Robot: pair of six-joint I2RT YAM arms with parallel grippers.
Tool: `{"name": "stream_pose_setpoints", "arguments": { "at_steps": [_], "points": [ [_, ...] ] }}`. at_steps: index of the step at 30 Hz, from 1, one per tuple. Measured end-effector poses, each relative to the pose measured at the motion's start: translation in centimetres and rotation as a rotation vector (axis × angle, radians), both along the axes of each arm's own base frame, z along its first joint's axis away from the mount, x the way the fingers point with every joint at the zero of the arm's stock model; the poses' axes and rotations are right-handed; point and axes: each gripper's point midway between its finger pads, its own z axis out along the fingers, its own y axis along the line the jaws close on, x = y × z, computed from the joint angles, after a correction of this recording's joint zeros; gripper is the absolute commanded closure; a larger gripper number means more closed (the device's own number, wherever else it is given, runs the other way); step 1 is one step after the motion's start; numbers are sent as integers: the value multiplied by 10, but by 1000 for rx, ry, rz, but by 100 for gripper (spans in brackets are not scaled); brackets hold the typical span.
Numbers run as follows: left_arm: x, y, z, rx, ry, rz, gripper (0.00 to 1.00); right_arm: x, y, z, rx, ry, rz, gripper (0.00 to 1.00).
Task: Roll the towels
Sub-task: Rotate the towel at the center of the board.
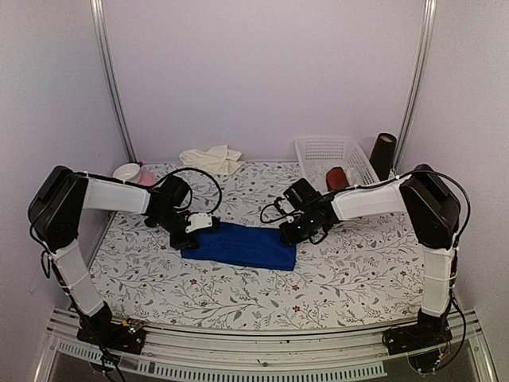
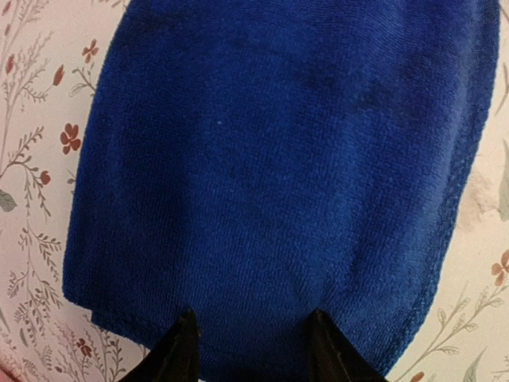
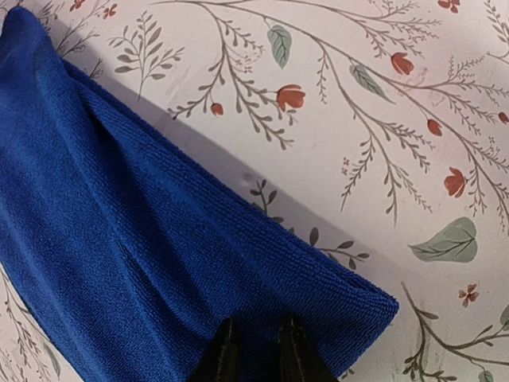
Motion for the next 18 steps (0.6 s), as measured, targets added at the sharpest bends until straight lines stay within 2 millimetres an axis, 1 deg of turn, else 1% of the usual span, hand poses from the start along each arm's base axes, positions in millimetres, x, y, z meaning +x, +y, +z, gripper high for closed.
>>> {"name": "stream_pose_setpoints", "arguments": {
  "at_steps": [3,5,7,10,13,15,18],
  "points": [
    [11,-1,1,7,-37,8,51,-12,2,0,-7,10,19,77],
    [19,0,2,17,-72,18,50,-24,7,0,-10,18,39,77],
    [27,2,3,28,-107,31,48,-40,14,0,-8,34,67,77],
    [44,5,6,54,-175,63,48,-67,29,1,3,62,114,76],
    [64,9,8,89,-247,101,47,-95,42,1,9,90,153,72],
    [76,13,10,118,-294,129,46,-110,46,2,11,103,165,71],
    [89,19,12,153,-356,163,46,-131,50,2,14,122,164,71]
  ]
}}
